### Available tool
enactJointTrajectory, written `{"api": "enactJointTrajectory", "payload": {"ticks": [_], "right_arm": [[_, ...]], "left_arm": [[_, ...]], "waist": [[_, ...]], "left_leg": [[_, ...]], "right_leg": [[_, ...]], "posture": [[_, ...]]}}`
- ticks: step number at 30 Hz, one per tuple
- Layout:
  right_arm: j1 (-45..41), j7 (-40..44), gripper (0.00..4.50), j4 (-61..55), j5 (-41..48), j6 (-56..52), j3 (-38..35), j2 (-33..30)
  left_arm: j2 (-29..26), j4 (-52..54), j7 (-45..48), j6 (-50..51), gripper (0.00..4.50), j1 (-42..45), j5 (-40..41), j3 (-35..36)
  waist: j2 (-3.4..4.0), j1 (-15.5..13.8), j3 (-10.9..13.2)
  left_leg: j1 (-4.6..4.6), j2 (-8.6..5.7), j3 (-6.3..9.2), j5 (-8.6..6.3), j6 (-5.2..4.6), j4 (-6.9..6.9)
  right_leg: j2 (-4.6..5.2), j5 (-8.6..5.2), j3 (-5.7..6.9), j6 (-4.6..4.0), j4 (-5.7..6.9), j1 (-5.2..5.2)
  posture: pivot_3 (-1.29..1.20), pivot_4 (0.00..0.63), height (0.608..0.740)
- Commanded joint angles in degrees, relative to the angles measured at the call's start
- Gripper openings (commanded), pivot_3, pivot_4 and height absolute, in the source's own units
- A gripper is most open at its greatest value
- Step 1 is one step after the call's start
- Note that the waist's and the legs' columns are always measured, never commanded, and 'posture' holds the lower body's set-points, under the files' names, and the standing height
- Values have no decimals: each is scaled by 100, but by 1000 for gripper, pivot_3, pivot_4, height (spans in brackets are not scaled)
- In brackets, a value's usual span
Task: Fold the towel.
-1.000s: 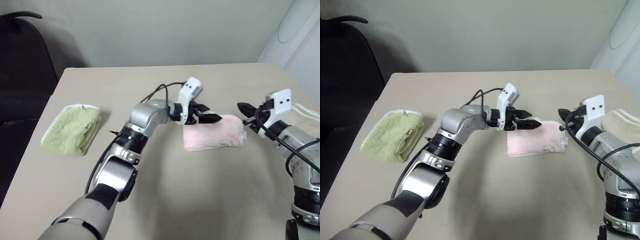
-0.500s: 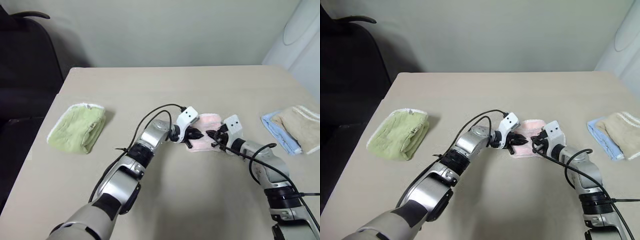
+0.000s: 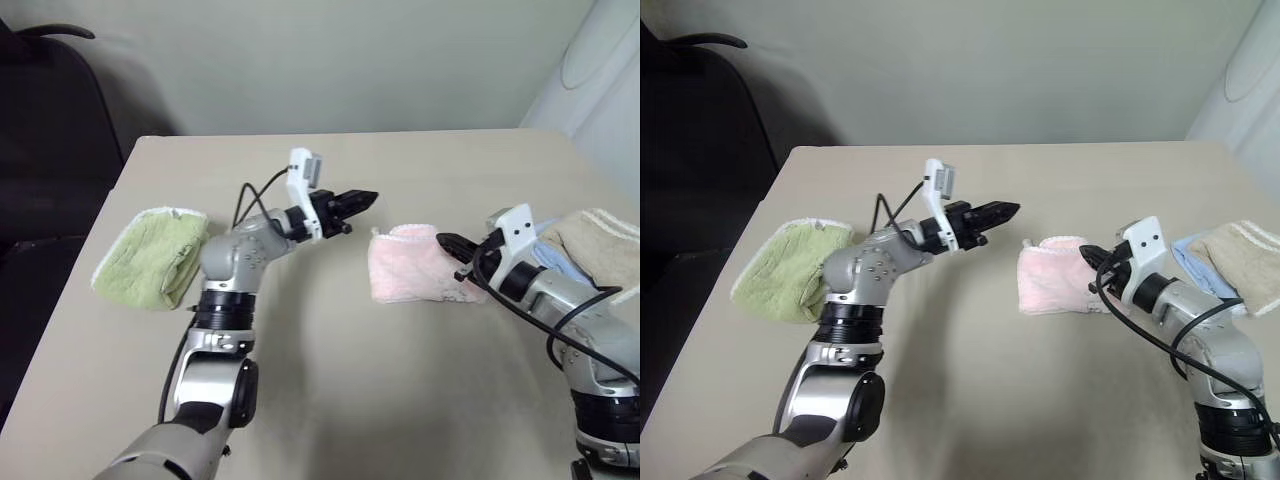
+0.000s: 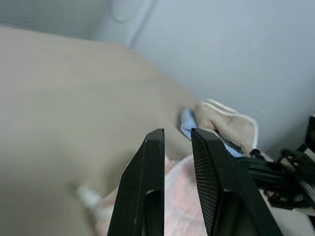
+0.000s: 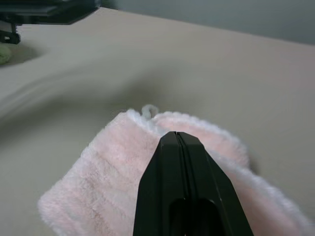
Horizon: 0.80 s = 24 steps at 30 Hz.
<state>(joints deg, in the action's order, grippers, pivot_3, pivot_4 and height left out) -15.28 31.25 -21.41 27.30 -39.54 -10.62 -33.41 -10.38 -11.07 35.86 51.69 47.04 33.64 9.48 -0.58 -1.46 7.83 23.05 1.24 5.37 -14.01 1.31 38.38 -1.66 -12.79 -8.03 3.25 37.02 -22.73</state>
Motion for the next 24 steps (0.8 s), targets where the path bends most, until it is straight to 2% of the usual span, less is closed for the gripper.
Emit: {"api": "enactJointTrajectory", "payload": {"ticks": [1,4,6,9,12,16,20,24], "right_arm": [[-98,21,0,-116,100,-40,-248,-184],[-159,-1,0,37,46,24,-235,-204],[-210,-47,0,119,-6,78,-220,-180],[-286,-19,615,151,103,38,-221,-116],[-289,-29,1623,149,131,28,-225,-83],[-288,-171,3059,115,108,82,-283,-4],[-246,-337,4460,85,35,156,-312,63],[-212,-447,4460,18,5,185,-293,140]], "left_arm": [[-143,245,-203,728,968,-171,278,71],[-226,65,-268,1350,1577,-221,296,-135],[-227,-10,-252,1555,2243,-204,248,-284],[-91,-434,-301,1692,3337,-77,75,-526],[77,-832,-270,1718,4411,100,-33,-744],[305,-1481,-290,1595,4500,316,-376,-1129],[798,-2180,-399,1500,4500,655,-344,-860],[1228,-2850,-457,1322,4500,1016,-363,-596]], "waist": [[0,-6,0],[0,-14,0],[0,-21,0],[0,-21,0],[0,-21,0],[-1,-28,1],[0,-72,0],[-1,-113,1]], "left_leg": [[0,-2,0,-1,-3,0],[0,-3,2,-1,-7,0],[1,-5,3,0,-12,-1],[0,-9,3,1,-16,0],[0,-12,4,3,-21,-2],[0,-19,6,6,-27,-4],[-2,-45,13,18,-53,-7],[-1,-91,17,33,-80,-8]], "right_leg": [[3,-1,0,1,0,0],[4,0,0,3,1,-1],[6,2,-1,5,1,-3],[9,4,-2,8,1,-2],[12,6,-3,12,1,-3],[17,7,-6,15,1,-1],[44,9,-8,28,0,9],[91,8,-7,55,-3,21]], "posture": [[0,150,735],[0,150,735],[0,150,735],[0,150,735],[0,150,735],[0,150,735],[0,150,735],[0,150,735]]}}
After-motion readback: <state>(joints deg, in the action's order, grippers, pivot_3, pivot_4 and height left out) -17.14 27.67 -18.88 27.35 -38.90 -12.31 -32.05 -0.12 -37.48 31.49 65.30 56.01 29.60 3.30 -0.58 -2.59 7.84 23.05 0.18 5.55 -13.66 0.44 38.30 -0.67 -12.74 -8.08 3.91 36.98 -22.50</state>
